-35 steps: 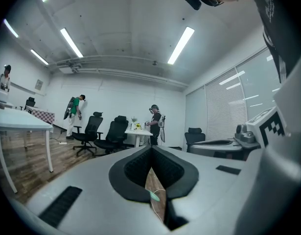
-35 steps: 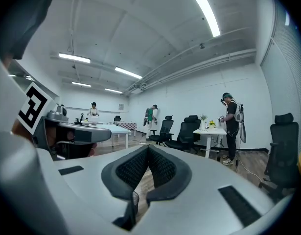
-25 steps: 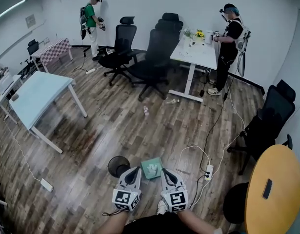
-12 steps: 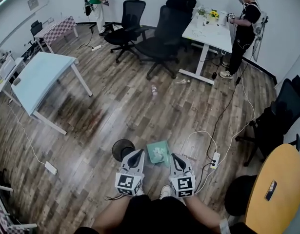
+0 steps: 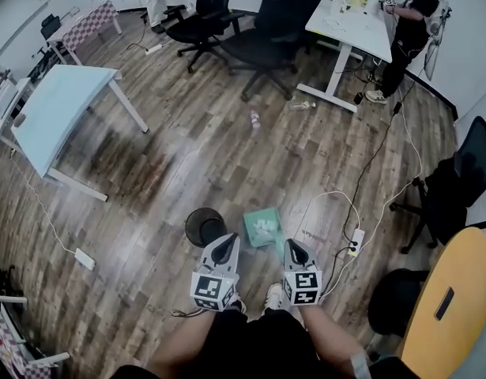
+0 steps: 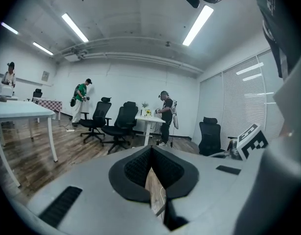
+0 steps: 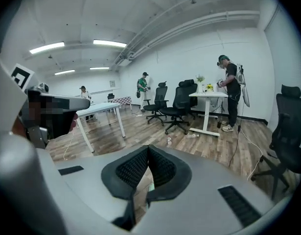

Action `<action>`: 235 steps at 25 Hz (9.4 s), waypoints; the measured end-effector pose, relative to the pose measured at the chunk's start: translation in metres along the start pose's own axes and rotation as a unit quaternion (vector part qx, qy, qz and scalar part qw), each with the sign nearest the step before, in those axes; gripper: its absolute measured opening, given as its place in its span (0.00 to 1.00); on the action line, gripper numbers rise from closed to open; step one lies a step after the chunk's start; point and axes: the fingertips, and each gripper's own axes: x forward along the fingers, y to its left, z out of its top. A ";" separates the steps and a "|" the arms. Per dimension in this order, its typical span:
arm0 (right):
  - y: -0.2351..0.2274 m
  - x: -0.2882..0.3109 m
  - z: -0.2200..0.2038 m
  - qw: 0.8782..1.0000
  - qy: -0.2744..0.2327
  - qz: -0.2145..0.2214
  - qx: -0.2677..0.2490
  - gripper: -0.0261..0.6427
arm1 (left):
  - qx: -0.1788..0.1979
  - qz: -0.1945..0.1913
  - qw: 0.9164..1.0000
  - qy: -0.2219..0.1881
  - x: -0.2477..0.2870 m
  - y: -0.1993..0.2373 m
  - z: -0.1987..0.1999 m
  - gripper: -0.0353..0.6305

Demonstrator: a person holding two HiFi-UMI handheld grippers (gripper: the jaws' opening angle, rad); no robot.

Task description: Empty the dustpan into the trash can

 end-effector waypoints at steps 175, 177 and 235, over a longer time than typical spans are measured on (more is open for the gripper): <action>0.209 -0.006 -0.068 0.304 -0.034 0.281 -0.910 0.19 | -0.167 0.290 0.942 0.036 -0.248 0.100 -0.141 0.07; 0.209 -0.007 -0.071 0.288 -0.038 0.270 -0.918 0.19 | -0.165 0.289 0.942 0.036 -0.249 0.100 -0.141 0.07; 0.191 -0.020 -0.059 0.103 -0.067 0.202 -0.972 0.19 | -0.161 0.269 0.949 0.019 -0.250 0.089 -0.130 0.07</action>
